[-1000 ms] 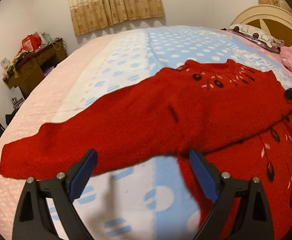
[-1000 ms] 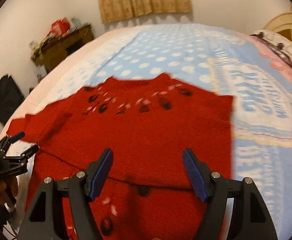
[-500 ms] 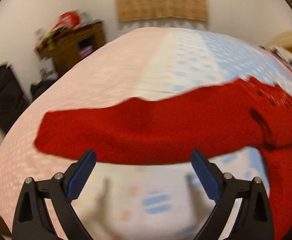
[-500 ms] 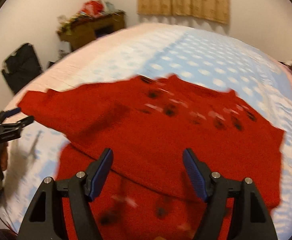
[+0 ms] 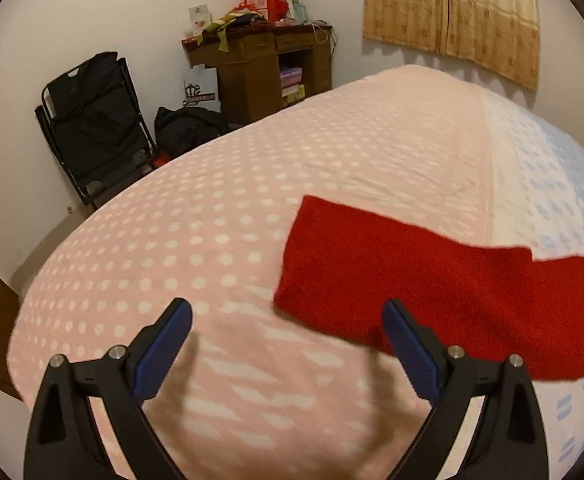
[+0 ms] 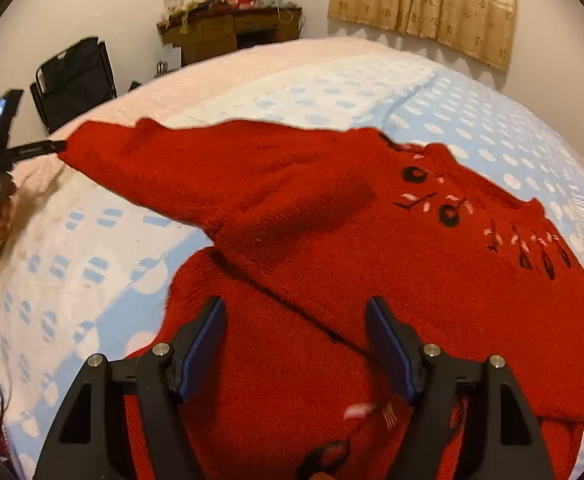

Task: Fold small clothes
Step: 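Move the left tool to the other sleeve and grasp its cuff, then lift the held sleeve and carry it across the sweater body with the left tool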

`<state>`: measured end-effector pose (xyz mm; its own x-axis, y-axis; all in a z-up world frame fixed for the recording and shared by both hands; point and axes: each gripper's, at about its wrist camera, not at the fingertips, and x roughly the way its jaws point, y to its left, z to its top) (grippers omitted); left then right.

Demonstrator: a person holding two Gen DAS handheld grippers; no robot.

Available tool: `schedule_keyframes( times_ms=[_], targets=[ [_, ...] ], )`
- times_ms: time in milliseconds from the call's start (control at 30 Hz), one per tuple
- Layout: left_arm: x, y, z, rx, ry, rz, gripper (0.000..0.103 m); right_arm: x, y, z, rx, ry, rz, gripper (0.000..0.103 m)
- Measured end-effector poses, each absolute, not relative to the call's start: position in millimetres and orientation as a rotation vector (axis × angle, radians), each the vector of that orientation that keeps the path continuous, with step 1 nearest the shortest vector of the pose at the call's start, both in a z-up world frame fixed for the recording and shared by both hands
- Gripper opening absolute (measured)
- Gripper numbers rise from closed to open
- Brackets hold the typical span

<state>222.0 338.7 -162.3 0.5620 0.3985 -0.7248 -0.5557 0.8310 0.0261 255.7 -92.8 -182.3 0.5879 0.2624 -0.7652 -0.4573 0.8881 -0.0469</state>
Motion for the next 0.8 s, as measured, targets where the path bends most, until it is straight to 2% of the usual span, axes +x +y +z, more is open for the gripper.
schedule_keyframes(
  times_ms=[167,267,333,367,467,600,667,800],
  targets=[
    [228.5,346.8,-160.1,-0.294,0.756,0.501,0.097,233.8,-94.7,-173.4,-0.257,0.807,0.432,0.073],
    [237.6,351.6,-162.1,-0.3,0.767,0.516,0.092,216.5,-94.2,-169.5,-0.261,0.788,0.441,0.073],
    [241.9,358.9,-166.3,-0.337,0.789,0.515,0.083,209.6,-92.7,-166.6,-0.254,0.774,0.448,0.073],
    [244.5,361.3,-168.4,-0.357,0.799,0.509,0.075,207.4,-92.4,-165.2,-0.248,0.767,0.453,0.073],
    [250.4,358.8,-172.3,-0.351,0.806,0.51,0.064,200.9,-91.0,-162.8,-0.243,0.753,0.464,0.073],
    [252.8,354.0,-172.3,-0.334,0.807,0.476,0.036,198.9,-89.6,-164.4,-0.243,0.755,0.463,0.073],
    [254.0,358.5,-173.7,-0.349,0.808,0.465,0.033,199.4,-90.1,-165.9,-0.24,0.762,0.458,0.073],
    [253.5,365.1,-172.9,-0.368,0.798,0.457,0.02,201.7,-94.0,-170.4,-0.228,0.779,0.434,0.073]
  ],
)
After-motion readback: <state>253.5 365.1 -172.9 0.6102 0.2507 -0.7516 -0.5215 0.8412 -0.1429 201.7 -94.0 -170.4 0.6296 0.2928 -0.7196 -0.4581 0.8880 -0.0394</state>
